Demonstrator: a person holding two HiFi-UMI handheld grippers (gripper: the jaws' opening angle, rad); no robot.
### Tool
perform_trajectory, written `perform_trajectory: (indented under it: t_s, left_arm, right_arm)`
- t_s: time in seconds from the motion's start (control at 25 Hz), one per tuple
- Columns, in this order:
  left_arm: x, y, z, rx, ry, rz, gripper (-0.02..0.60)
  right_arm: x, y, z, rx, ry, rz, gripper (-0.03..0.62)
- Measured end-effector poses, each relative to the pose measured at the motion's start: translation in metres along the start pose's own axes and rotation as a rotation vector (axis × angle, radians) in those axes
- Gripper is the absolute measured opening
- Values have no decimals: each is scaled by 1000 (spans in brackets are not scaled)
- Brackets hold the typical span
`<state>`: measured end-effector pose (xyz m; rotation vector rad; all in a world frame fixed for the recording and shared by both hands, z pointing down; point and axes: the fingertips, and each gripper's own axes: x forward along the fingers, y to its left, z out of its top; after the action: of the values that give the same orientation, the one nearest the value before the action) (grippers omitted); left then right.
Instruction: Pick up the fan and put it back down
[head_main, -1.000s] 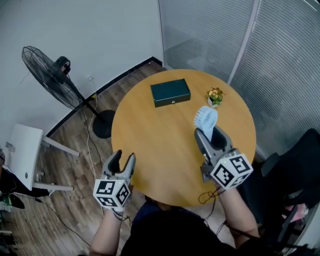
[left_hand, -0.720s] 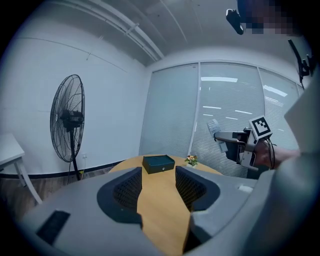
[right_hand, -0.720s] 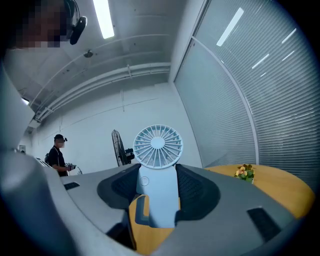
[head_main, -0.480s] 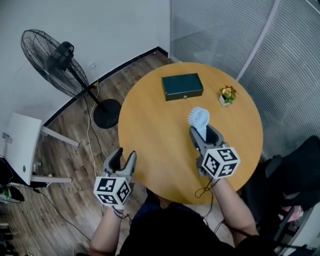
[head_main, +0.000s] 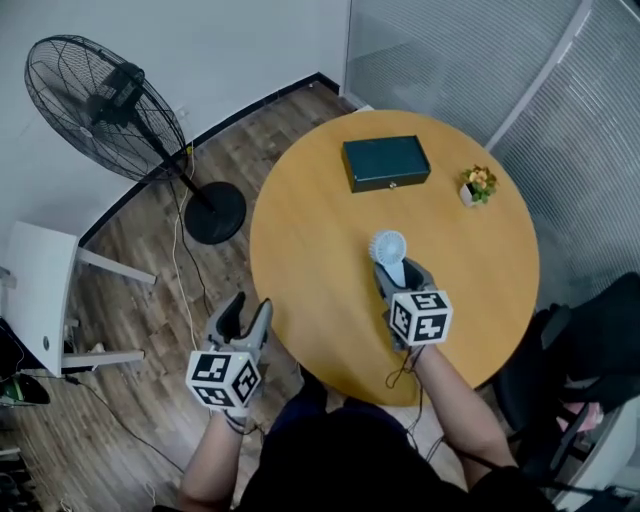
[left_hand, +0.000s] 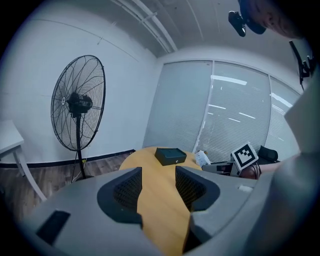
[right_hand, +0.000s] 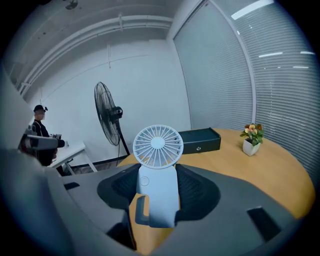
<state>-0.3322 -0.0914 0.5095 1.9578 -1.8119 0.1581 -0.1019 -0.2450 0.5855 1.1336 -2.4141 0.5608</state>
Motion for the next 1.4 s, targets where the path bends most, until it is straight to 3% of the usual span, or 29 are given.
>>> perform_trajectory:
  t_s: [0.6,1.0,1.2,1.4]
  left_arm:
    - [27,49,-9,17,81,-57,207]
    - [28,62,-13,12,94,-52,207]
    - [28,60,-15,12,99,-51,207]
    - [28,55,-15,15,96,-56,207]
  right_arm:
    - [96,-14,-114,-10,289,-123,221]
    - [112,-22,-139,-29,372,-182,221]
    - [117,-18,-137,-36,353,-172,224]
    - [106,-20,-136,0,349,-171,270]
